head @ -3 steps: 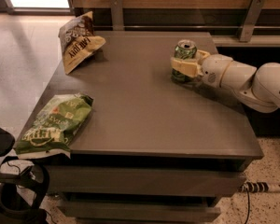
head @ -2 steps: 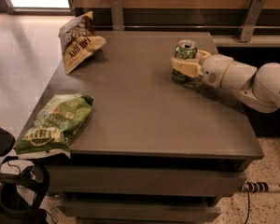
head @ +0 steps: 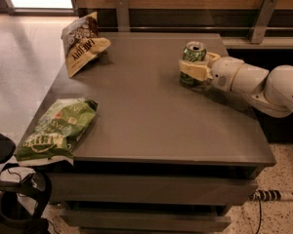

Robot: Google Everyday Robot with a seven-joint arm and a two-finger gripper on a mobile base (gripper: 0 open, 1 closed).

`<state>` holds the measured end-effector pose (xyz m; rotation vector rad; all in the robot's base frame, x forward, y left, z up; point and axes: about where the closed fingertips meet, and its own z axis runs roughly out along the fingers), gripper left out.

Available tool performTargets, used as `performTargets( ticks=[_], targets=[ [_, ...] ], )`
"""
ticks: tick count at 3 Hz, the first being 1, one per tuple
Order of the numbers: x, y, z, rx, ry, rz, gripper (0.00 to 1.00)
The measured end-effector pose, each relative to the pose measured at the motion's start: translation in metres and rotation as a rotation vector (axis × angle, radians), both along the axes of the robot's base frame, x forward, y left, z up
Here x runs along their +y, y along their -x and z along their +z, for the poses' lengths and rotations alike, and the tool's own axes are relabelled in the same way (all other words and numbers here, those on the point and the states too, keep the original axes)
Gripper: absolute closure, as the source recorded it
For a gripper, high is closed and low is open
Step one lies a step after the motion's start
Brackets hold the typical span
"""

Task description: Place green can upright

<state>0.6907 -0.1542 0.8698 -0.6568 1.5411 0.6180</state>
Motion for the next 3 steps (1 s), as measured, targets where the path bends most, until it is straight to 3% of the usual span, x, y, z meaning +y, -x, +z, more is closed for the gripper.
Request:
performTargets(
  ticks=[1, 2, 3],
  targets=[
    [0.0001, 0.0000, 0.0004, 0.000, 0.000, 0.000, 0.13],
    [0.0033, -0.0002, 0.0006, 0.000, 0.000, 0.005, 0.00],
    [0.0034, -0.0002, 0.0006, 0.000, 0.000, 0.005, 0.00]
  ],
)
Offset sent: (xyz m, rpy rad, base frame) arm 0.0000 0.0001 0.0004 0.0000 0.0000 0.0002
